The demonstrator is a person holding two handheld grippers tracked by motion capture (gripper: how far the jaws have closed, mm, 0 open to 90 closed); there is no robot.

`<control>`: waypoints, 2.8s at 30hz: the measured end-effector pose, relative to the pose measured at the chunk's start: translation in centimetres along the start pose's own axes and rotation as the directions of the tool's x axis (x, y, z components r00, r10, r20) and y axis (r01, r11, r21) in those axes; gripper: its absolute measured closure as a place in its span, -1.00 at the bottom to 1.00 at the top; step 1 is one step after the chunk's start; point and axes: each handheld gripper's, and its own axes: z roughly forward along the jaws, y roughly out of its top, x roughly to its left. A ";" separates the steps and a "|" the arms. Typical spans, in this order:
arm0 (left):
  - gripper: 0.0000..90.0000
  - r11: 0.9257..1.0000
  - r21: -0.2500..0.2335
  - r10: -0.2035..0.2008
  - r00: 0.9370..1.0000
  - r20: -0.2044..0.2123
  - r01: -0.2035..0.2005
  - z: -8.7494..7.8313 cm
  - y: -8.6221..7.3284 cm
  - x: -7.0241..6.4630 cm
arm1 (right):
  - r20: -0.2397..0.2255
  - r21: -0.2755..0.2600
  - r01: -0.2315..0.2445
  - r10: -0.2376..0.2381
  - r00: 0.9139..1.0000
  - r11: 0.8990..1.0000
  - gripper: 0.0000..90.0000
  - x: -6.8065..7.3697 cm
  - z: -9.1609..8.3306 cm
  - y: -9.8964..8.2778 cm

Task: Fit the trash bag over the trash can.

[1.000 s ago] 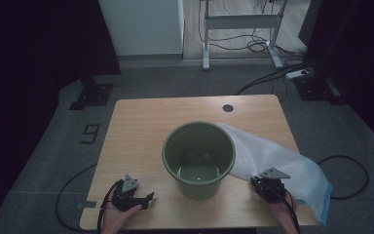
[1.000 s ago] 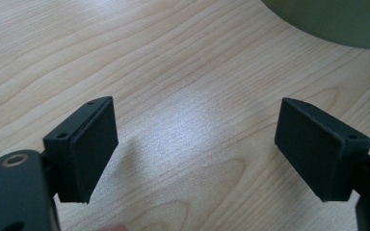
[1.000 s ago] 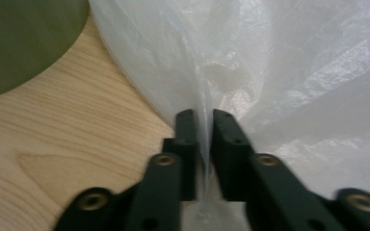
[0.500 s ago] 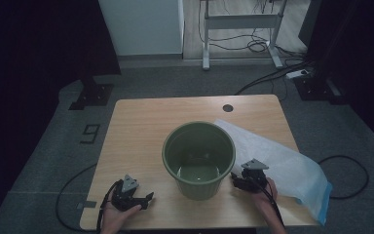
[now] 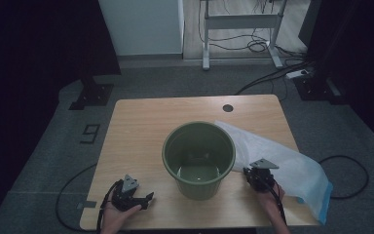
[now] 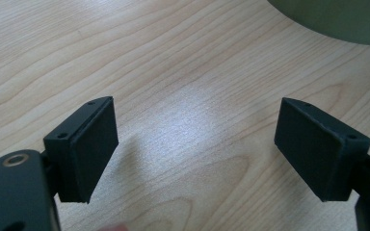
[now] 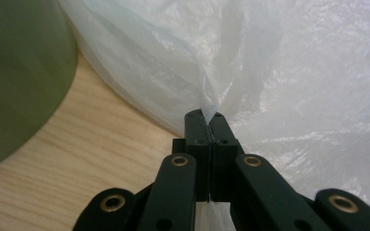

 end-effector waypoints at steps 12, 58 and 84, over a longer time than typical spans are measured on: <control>-0.66 1.000 -0.014 -0.009 1.000 -0.006 0.009 -0.2 0.0 0.1 | -0.024 -0.268 -0.128 0.127 0.992 0.955 0.98 -2.1 -5.3 2.3; -0.66 1.000 -0.001 -0.006 1.000 -0.005 0.006 0.2 -0.1 0.1 | -0.075 -0.676 -0.069 0.025 0.997 0.733 0.98 0.0 -21.4 15.4; -0.66 1.000 -0.005 -0.018 1.000 -0.002 0.018 0.1 -0.2 0.3 | -0.134 -0.657 -0.017 -0.095 0.986 0.754 0.98 4.9 -19.9 13.9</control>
